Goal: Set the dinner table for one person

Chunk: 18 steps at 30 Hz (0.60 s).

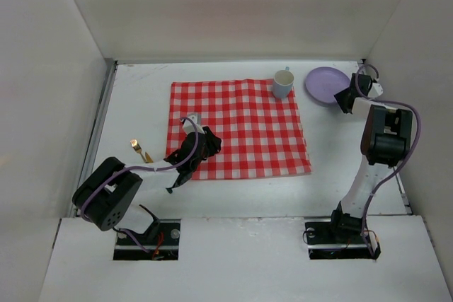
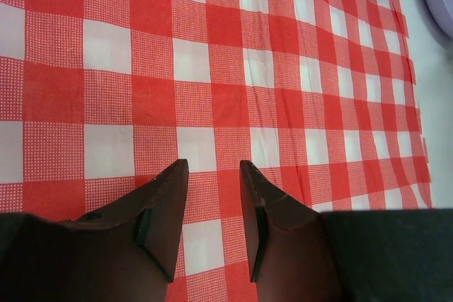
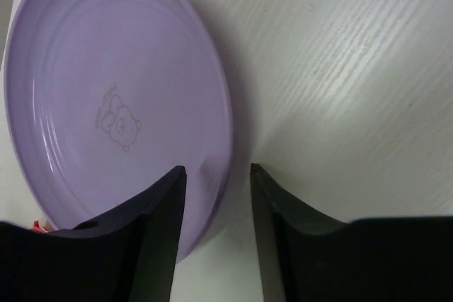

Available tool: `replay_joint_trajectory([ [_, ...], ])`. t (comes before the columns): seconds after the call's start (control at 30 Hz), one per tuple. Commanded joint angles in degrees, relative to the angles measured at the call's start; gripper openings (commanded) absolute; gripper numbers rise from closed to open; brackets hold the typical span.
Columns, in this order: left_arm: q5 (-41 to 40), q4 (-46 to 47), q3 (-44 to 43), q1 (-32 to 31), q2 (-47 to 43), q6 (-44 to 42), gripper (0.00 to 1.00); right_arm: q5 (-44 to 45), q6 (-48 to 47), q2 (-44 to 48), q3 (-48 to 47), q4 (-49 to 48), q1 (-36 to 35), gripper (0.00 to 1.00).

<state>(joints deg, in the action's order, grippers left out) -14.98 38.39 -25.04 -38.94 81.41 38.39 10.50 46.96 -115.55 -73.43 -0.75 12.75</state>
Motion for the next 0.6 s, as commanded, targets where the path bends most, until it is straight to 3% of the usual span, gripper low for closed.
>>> replay_joint_trajectory([
  [0.0,-0.75,3.18,-0.36,-0.13,-0.37,0.02,0.33,-0.75,1.73,-2.13,-3.65,0.04,0.04,0.42],
  [0.2,-0.57,3.18,0.07,0.58,-0.63,0.02,0.33,-0.84,4.10,-2.15,-2.69,-0.21,-0.40,0.12],
  [0.4,-0.31,3.18,0.08,1.10,-0.37,0.10,0.33,-1.44,8.85,11.02,8.37,-13.11,-0.14,0.08],
  [0.57,-0.49,4.32,0.60,1.19,-0.72,0.19,0.33,-2.59,6.31,23.06,11.81,-15.33,-0.31,0.09],
])
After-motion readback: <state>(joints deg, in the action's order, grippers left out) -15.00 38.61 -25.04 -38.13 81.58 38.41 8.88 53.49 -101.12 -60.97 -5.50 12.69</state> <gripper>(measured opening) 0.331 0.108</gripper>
